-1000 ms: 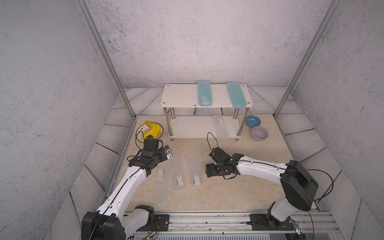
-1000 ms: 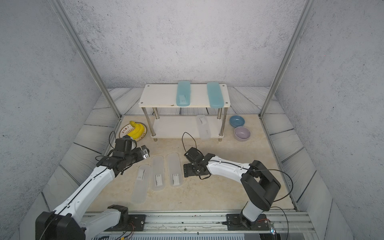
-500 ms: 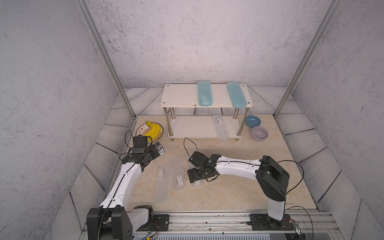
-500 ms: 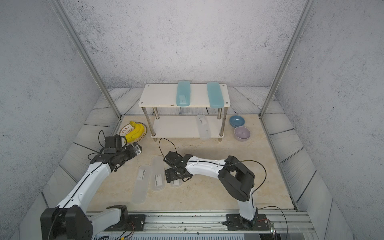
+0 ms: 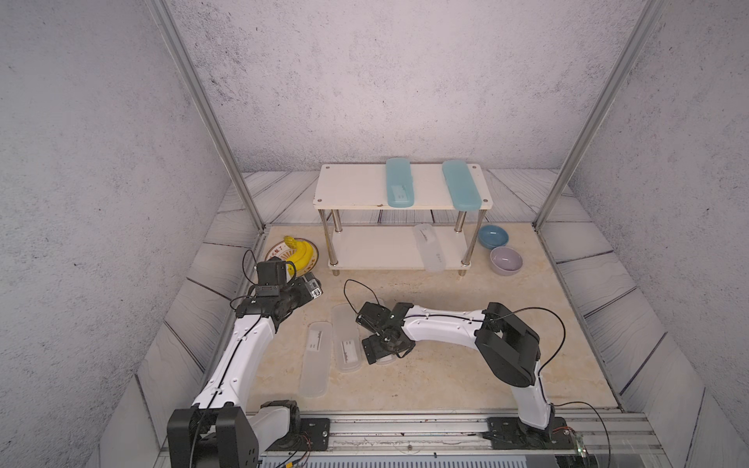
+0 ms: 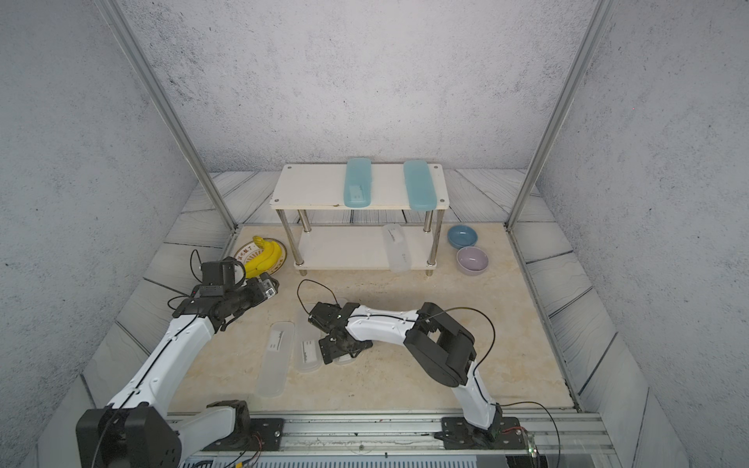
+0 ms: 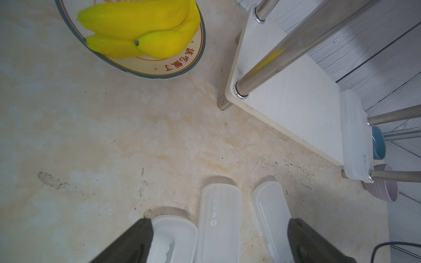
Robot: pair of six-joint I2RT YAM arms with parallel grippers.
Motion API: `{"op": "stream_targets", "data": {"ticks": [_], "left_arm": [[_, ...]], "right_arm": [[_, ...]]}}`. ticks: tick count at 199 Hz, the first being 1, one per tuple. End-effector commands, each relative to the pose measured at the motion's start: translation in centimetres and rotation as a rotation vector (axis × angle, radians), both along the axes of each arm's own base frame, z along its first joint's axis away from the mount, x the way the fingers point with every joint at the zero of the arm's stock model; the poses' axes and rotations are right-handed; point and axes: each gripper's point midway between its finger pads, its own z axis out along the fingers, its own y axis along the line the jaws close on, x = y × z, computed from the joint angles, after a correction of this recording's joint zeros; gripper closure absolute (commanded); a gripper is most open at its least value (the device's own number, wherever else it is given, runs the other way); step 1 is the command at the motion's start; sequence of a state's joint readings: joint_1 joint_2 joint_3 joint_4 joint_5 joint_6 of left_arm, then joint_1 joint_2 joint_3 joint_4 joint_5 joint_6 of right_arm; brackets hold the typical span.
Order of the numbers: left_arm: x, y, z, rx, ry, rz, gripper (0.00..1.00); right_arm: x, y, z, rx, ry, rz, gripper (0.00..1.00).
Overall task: Place the pencil cases on the shelf according to color
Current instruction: Move the pencil case to the center of the board.
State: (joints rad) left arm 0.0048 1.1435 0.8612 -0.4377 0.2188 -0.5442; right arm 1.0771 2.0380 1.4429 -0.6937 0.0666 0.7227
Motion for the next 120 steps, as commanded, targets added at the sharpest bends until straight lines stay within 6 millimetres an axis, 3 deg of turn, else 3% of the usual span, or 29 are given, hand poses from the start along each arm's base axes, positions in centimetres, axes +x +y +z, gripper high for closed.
{"op": "stream_targets", "data": {"ticks": [1, 17, 51, 81, 120], "left_arm": [[-0.1, -0.1, 0.1, -0.01, -0.002, -0.014, 0.01], [-0.1, -0.2, 0.0, -0.014, -0.004, -0.017, 0.01], [0.1, -0.6, -0.3, -0.032, 0.001, -0.036, 0.01], [0.0, -0.8, -0.4, -0.036, 0.004, -0.042, 0.01], [-0.1, -0.7, -0.4, -0.031, -0.001, -0.04, 0.01]], "right_arm": [[0.9, -3.7, -0.1, -0.074, -0.018, -0.059, 0.0], [1.2, -5.1, 0.2, -0.018, -0.014, -0.082, 0.0], [0.6, -5.8, 1.4, 0.074, -0.03, 0.033, 0.0], [0.3, -6.7, 1.6, 0.011, -0.044, 0.158, 0.0], [1.7, -7.9, 1.3, -0.09, -0.103, 0.243, 0.0]]}}
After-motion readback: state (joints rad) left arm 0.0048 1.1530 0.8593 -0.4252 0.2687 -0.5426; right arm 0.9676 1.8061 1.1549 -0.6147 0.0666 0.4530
